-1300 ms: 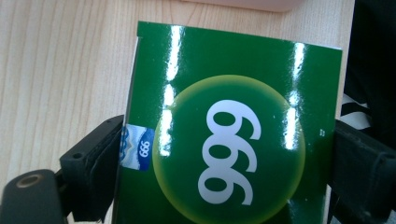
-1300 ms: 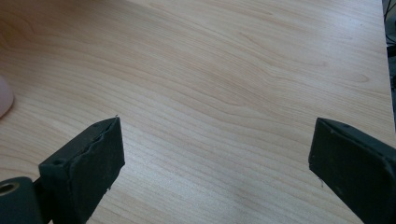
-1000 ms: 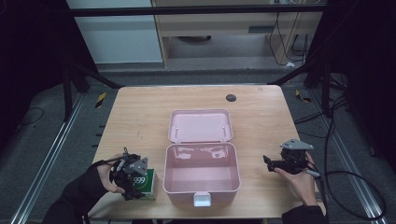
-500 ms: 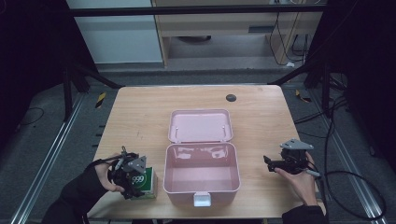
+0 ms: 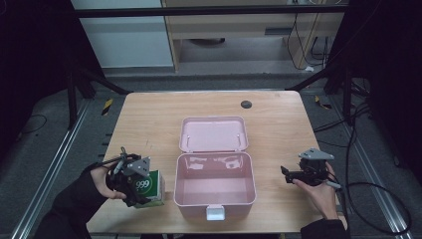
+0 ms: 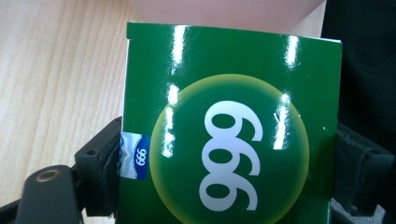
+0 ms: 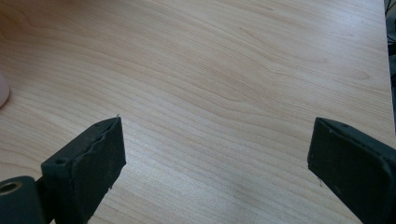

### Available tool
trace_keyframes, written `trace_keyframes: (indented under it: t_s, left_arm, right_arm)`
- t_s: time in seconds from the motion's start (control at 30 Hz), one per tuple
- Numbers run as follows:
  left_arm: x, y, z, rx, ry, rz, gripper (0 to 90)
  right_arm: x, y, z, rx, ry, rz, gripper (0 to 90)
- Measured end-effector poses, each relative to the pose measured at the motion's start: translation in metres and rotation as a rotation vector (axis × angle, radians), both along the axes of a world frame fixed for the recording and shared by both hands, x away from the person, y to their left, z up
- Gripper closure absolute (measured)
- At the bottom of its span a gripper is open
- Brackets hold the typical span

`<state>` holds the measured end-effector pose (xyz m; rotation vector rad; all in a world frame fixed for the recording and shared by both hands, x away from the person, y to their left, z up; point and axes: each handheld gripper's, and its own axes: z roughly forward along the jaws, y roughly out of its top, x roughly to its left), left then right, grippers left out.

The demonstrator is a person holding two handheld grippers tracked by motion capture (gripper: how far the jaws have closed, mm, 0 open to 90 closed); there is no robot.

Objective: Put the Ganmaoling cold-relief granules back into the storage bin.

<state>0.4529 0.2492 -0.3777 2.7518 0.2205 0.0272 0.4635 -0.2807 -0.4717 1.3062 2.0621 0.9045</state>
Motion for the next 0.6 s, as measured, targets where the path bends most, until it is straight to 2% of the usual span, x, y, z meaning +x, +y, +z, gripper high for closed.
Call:
trace_keyframes:
  t_s: [0.27,0.6]
  left_arm:
    - [0.000,-0.004,0.016,-0.001,0.006,0.004,13.8]
    - [0.002,-0.005,0.035,0.005,-0.011,0.013,13.9]
  right_arm:
    - [0.000,0.000,0.000,-0.003,-0.004,0.004,4.5]
    - [0.000,-0.001,0.000,0.002,-0.004,0.003,4.5]
